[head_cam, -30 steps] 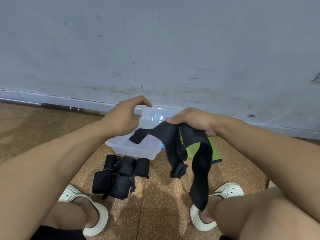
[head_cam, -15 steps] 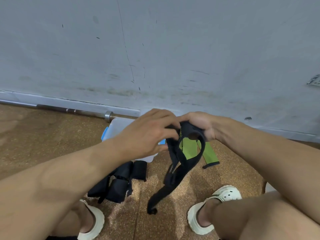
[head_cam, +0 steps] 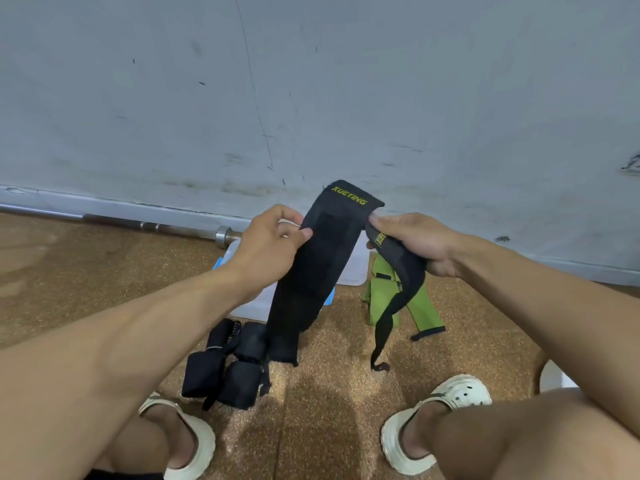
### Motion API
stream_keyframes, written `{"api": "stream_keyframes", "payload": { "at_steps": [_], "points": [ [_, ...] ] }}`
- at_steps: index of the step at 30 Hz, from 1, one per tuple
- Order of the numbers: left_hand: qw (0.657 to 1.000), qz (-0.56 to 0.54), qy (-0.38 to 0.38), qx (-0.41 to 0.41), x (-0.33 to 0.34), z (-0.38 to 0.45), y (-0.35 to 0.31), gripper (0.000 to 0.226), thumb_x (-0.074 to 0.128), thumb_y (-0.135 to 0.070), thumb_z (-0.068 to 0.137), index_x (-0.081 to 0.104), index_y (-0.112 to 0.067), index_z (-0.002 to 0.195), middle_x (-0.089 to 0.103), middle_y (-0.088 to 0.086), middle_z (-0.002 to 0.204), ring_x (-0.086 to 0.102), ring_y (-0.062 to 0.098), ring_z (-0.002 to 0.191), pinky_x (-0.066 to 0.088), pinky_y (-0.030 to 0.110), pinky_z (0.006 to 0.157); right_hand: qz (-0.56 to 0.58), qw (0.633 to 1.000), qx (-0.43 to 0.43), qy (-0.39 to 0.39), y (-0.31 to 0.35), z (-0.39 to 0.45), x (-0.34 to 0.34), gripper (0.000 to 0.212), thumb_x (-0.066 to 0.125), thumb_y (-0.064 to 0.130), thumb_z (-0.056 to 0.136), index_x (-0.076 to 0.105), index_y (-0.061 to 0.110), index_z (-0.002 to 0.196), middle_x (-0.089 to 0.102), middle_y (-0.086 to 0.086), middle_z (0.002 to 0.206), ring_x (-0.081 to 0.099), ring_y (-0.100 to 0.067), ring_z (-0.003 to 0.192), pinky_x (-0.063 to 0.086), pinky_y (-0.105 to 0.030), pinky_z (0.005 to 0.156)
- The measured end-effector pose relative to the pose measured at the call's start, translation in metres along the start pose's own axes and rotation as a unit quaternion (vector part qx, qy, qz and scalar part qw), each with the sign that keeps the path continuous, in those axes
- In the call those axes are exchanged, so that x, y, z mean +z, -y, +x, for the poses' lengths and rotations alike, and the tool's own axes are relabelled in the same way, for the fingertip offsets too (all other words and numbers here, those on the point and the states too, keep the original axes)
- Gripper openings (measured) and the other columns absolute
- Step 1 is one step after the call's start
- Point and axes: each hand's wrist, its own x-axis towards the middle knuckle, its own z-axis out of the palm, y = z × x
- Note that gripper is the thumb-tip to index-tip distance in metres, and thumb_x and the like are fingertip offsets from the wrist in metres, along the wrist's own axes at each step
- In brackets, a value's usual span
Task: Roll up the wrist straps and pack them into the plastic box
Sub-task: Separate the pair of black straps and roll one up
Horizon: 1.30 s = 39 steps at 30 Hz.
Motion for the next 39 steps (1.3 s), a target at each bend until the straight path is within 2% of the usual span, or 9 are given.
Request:
{"api": "stream_keyframes", "payload": {
  "at_steps": [3, 6, 12, 18, 21, 24, 27, 33, 39],
  "points": [
    [1.0, -0.026, 0.003, -0.009, 0.001, 0.002, 0.002, 0.011, 0.063, -0.014, 0.1, 0.061, -0.013, 0.111, 0.072, -0.002, 0.081, 0.07, 0.02, 0.087, 0.055, 0.038, 0.085, 0.029, 0.999, -0.016, 0.043, -0.003, 0.0, -0.003, 0.028, 0.074, 0.04, 0.081, 0.072, 0.015, 0.095, 0.076, -0.006, 0.093, 0.069, -0.02, 0.083, 0.058, -0.032, 0.078],
    [1.0, -0.027, 0.007, -0.012, 0.001, 0.003, 0.004, 0.01, 0.064, -0.014, 0.1, 0.061, -0.016, 0.11, 0.068, -0.005, 0.077, 0.067, 0.02, 0.086, 0.053, 0.04, 0.084, 0.022, 0.997, -0.029, 0.075, -0.002, -0.004, -0.002, 0.011, 0.065, 0.023, 0.096, 0.069, 0.014, 0.102, 0.076, -0.002, 0.093, 0.071, -0.014, 0.082, 0.054, -0.023, 0.072],
    [0.999, -0.024, 0.001, -0.022, 0.0, 0.003, 0.003, 0.006, 0.058, -0.013, 0.103, 0.057, -0.016, 0.108, 0.07, -0.003, 0.087, 0.067, 0.018, 0.087, 0.054, 0.038, 0.079, 0.023, 0.998, -0.026, 0.056, -0.002, -0.006, 0.003, 0.009, 0.065, 0.014, 0.099, 0.067, 0.011, 0.107, 0.074, -0.008, 0.095, 0.07, -0.016, 0.077, 0.054, -0.021, 0.06],
    [0.995, -0.073, -0.018, -0.07, -0.007, 0.008, -0.001, 0.014, 0.053, -0.008, 0.103, 0.06, -0.015, 0.113, 0.076, 0.005, 0.104, 0.07, 0.022, 0.096, 0.055, 0.042, 0.089, 0.077, 0.996, -0.035, 0.023, -0.003, -0.002, 0.0, 0.036, 0.061, -0.003, 0.098, 0.06, 0.008, 0.132, 0.074, -0.016, 0.121, 0.071, -0.031, 0.109, 0.057, -0.039, 0.096],
    [0.984, -0.126, 0.011, -0.126, -0.008, 0.008, -0.003, 0.023, 0.049, -0.007, 0.101, 0.07, -0.011, 0.11, 0.074, 0.006, 0.102, 0.067, 0.025, 0.099, 0.055, 0.038, 0.087, 0.085, 0.995, -0.034, 0.038, -0.001, -0.003, 0.002, 0.04, 0.058, -0.002, 0.099, 0.061, 0.011, 0.137, 0.074, -0.013, 0.122, 0.071, -0.029, 0.113, 0.059, -0.032, 0.088],
    [0.97, -0.174, 0.035, -0.164, -0.007, 0.006, -0.005, 0.021, 0.059, -0.02, 0.1, 0.071, -0.009, 0.113, 0.076, 0.004, 0.103, 0.068, 0.024, 0.105, 0.053, 0.041, 0.097, 0.045, 0.997, -0.04, 0.056, 0.003, -0.007, 0.009, 0.033, 0.063, 0.009, 0.099, 0.067, 0.014, 0.131, 0.076, -0.008, 0.118, 0.075, -0.019, 0.101, 0.057, -0.021, 0.071],
    [0.976, -0.168, 0.047, -0.127, -0.005, 0.005, -0.006, 0.022, 0.057, -0.019, 0.103, 0.069, -0.017, 0.122, 0.077, 0.003, 0.113, 0.071, 0.024, 0.11, 0.054, 0.042, 0.1, 0.009, 0.997, -0.058, 0.051, 0.005, -0.01, 0.016, 0.028, 0.067, 0.02, 0.097, 0.071, 0.014, 0.124, 0.077, -0.007, 0.117, 0.074, -0.021, 0.106, 0.055, -0.025, 0.08],
    [0.982, -0.163, 0.005, -0.099, -0.007, 0.004, -0.011, 0.022, 0.058, -0.015, 0.103, 0.069, -0.017, 0.122, 0.078, 0.001, 0.11, 0.074, 0.019, 0.102, 0.058, 0.04, 0.09, 0.047, 0.993, -0.104, -0.001, 0.01, -0.012, 0.015, 0.03, 0.067, 0.016, 0.098, 0.064, 0.012, 0.127, 0.074, -0.015, 0.121, 0.071, -0.03, 0.106, 0.049, -0.046, 0.105],
    [0.986, -0.154, 0.019, -0.056, -0.009, 0.006, -0.011, 0.027, 0.055, -0.013, 0.104, 0.065, -0.025, 0.126, 0.078, -0.001, 0.112, 0.074, 0.02, 0.104, 0.057, 0.04, 0.092, 0.038, 0.991, -0.114, 0.053, 0.009, -0.012, 0.017, 0.037, 0.066, 0.013, 0.098, 0.061, 0.017, 0.134, 0.074, -0.009, 0.123, 0.066, -0.035, 0.121, 0.046, -0.046, 0.102]
  ]
}}
